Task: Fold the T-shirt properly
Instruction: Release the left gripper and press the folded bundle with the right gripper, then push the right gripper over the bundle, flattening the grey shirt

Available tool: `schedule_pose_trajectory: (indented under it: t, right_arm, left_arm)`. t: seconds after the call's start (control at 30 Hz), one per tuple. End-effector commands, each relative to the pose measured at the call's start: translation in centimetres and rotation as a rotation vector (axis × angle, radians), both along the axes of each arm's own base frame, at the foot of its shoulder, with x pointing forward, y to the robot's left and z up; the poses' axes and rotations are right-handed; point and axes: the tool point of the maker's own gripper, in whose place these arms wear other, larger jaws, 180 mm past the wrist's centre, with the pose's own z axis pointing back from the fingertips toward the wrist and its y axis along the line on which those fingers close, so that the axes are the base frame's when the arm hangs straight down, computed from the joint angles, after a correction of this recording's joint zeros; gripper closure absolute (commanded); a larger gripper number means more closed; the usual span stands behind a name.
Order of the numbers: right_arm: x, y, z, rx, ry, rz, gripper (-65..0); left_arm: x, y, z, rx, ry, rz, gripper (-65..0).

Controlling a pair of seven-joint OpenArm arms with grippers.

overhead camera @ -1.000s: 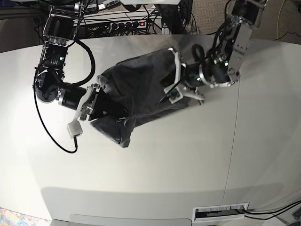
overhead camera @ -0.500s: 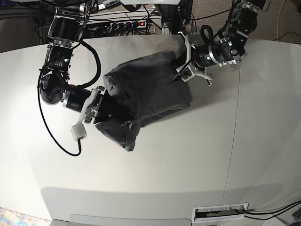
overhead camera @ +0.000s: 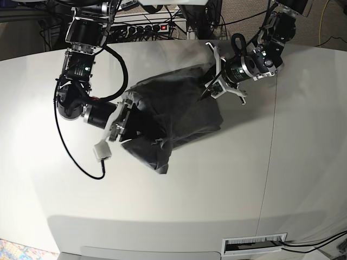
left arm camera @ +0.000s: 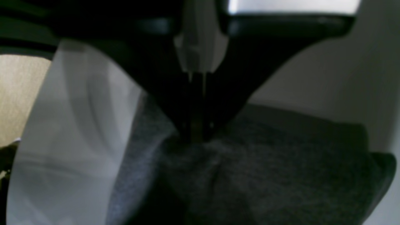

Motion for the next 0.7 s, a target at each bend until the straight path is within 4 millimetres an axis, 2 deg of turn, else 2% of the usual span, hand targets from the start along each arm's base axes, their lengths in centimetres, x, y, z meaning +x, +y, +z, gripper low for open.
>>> schedule_pose_trajectory:
  t: [0.0, 0.23, 0.4, 0.67]
  right_arm:
    - [0.5, 0.3, 1.6, 0.03, -0.055, 0.001, 0.0]
    - [-0.4, 2.7, -2.1, -0.168, -0.008, 0.082, 0.0]
    - [-1.1, 3.8, -4.0, -0.272, 0.007, 0.135, 0.0]
    - [-0.2, 4.9, -4.6, -0.32, -0.048, 0.096, 0.0]
  left_arm:
    - [0.5, 0.3, 0.2, 0.014, -0.014, 0.005, 0.0]
    - [0.5, 0.3, 0.3, 0.007, -0.012, 0.007, 0.0]
    - [0.5, 0.3, 0.3, 0.007, -0.012, 0.007, 0.0]
    - [0.5, 0.2, 0.4, 0.003, -0.013, 0.007, 0.0]
